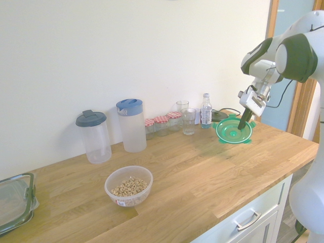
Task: Cover the lid of food container
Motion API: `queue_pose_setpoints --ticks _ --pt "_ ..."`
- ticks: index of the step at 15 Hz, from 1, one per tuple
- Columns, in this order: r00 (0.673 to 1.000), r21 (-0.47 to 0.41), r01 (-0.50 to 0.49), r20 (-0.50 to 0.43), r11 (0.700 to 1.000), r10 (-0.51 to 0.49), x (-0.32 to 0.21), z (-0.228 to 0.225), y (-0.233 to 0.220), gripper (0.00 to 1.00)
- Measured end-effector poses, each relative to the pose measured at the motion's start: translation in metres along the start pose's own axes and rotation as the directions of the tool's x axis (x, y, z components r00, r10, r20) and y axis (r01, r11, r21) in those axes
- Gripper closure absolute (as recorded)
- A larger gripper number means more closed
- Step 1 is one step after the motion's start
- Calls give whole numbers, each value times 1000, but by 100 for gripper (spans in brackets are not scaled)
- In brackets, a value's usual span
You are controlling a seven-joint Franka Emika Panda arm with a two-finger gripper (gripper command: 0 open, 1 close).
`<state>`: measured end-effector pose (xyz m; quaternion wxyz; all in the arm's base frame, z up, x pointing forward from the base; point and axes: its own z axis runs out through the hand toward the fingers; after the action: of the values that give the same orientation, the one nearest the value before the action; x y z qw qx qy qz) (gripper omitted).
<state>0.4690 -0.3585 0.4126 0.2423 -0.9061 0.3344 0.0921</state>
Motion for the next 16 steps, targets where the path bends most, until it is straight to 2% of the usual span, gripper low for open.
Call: queue_pose_setpoints --ticks 4,6,9,12,16 --pt "985 -206 -22 -171 978 -14 -50 -36 -74 100" --pt "967 -310 -32 -249 950 -49 -86 -43 -123 100" --pt "924 -460 -53 -359 886 -131 -142 -23 -203 100" --pt "860 -579 -91 -456 810 -230 -190 15 -278 100" --pt "734 -684 -166 -567 710 -374 -255 77 -351 100"
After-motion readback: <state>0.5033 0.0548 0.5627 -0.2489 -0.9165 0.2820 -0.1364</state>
